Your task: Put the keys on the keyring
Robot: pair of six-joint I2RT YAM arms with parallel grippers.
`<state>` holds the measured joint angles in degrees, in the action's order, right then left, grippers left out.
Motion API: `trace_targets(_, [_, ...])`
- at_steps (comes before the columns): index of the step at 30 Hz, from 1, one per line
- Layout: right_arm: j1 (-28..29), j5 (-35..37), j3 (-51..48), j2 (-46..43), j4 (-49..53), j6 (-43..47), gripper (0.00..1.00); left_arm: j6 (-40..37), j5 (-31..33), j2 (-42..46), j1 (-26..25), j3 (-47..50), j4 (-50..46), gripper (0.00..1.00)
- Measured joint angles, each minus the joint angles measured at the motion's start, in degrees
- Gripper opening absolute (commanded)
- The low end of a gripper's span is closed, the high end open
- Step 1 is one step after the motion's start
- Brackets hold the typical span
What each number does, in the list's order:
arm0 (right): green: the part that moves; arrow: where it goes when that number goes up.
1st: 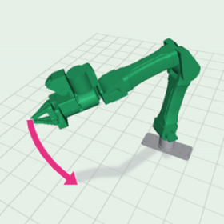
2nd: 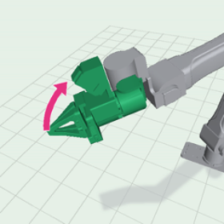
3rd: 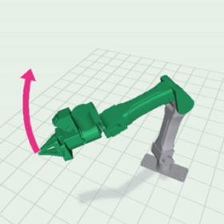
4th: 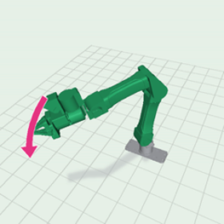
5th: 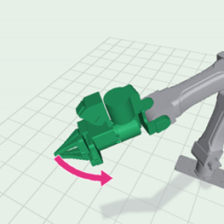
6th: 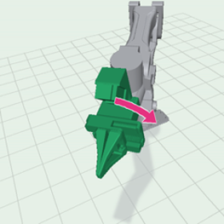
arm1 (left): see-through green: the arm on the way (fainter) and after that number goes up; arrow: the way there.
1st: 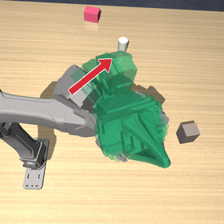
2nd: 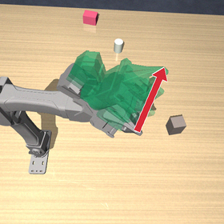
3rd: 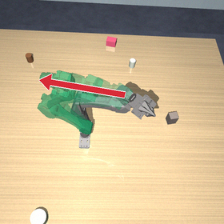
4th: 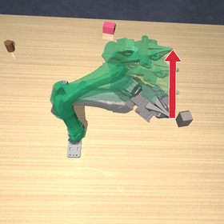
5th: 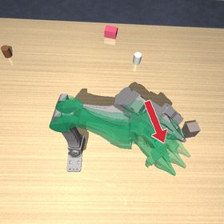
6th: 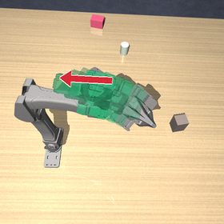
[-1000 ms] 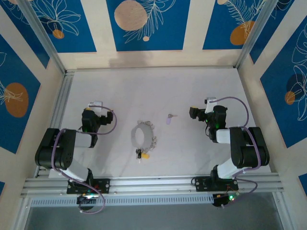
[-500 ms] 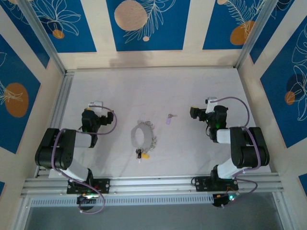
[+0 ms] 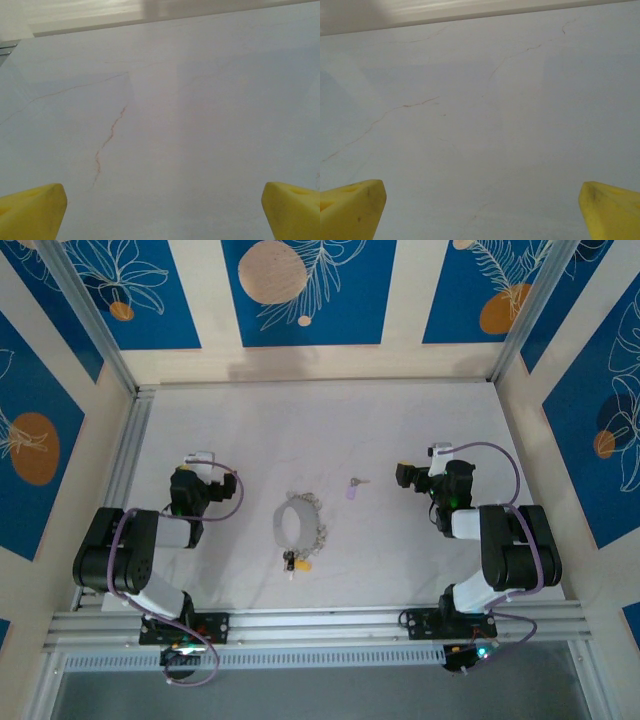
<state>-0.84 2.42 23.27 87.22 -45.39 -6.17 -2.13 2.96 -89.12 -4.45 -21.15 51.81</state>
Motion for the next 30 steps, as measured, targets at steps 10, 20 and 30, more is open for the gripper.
trace_targets(10, [4.94, 8.35, 1.68, -4.20, 8.48, 0.55, 0.99, -1.03, 0.44, 4.07, -1.14, -2.71, -10.56, 1.00])
trace_targets(20, [31.47, 11.19, 20.31, -24.24, 46.31, -8.98, 0.99, 18.49, -10.58, 14.80, -5.55, -36.24, -51.89, 1.00])
trace_targets(30, [51.69, -3.58, 15.26, -18.99, 60.96, -17.14, 0.84, 26.49, -26.56, 11.78, -8.35, -33.22, -67.98, 1.00])
